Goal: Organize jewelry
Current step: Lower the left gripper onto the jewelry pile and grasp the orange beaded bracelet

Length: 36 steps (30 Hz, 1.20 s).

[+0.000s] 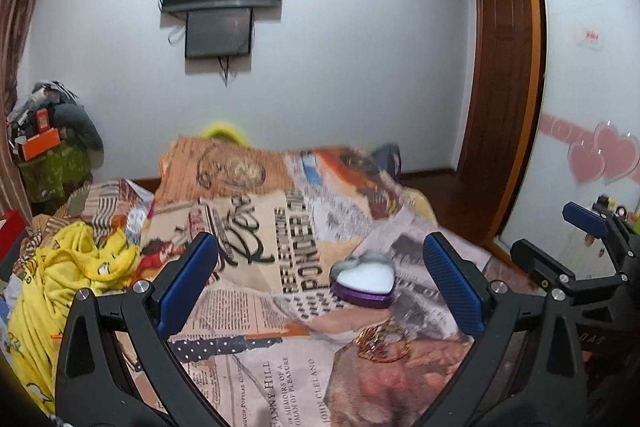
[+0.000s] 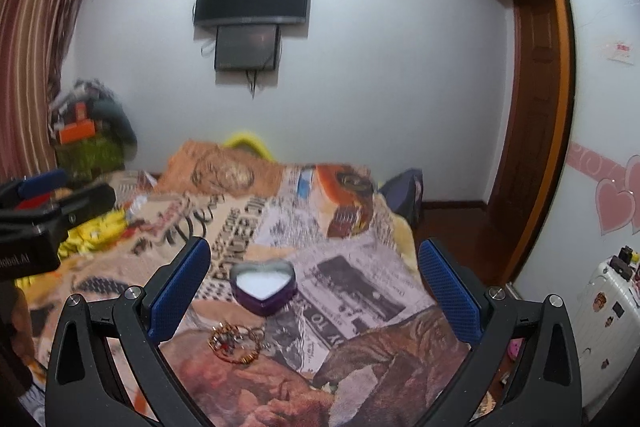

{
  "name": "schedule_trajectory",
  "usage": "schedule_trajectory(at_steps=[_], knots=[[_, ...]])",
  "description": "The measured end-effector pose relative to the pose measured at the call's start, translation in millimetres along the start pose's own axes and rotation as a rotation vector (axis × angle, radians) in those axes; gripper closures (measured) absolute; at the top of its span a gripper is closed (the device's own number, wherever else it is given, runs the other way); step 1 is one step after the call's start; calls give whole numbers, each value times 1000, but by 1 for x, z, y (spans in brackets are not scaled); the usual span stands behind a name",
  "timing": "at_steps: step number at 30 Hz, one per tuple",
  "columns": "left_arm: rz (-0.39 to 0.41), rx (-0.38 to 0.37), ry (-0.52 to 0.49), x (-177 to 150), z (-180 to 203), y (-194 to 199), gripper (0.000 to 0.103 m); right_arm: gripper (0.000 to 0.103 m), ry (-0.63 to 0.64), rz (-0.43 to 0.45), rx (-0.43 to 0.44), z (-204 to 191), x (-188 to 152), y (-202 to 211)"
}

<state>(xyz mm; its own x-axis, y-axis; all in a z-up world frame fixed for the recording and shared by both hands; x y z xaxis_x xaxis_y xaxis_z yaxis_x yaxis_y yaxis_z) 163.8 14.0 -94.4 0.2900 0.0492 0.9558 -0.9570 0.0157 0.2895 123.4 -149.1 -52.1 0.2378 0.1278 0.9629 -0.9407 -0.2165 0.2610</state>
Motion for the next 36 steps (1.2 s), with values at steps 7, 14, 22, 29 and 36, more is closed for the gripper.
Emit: schedule_trajectory(at_steps=[7,14,22,29,36], knots=[[-166,-36,-22,-44,-5,-55,0,0,9,-162,63,-5,-43,-46],[-312,1,-54,-89,-12,-100,19,0,24,-269,87,-4,-74,-69],[-461,-75,-26,-125,-10,-123,40,14,35,-337,119,1,-95,-83],[-537,-191,-7,-143,6,-119,55,26,39,-390,132,2,-111,-90],[-594,-286,14,-153,20,-116,76,40,55,-435,153,2,-123,-94]])
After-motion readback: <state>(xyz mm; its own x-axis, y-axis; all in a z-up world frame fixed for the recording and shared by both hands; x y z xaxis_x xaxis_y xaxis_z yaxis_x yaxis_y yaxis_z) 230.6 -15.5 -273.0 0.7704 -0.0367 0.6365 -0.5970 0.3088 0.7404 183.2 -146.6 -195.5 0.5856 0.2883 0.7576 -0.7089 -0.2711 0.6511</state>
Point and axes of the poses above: each gripper's, at about its wrist camera, not at the fingertips, and y roughly against the way its jaws point, z to its right, x to its top, the point moved 6 cm from there along -y, roughly the way its jaws point, and after that the axes turned 7 degrees about z, right-handed, at the moved point
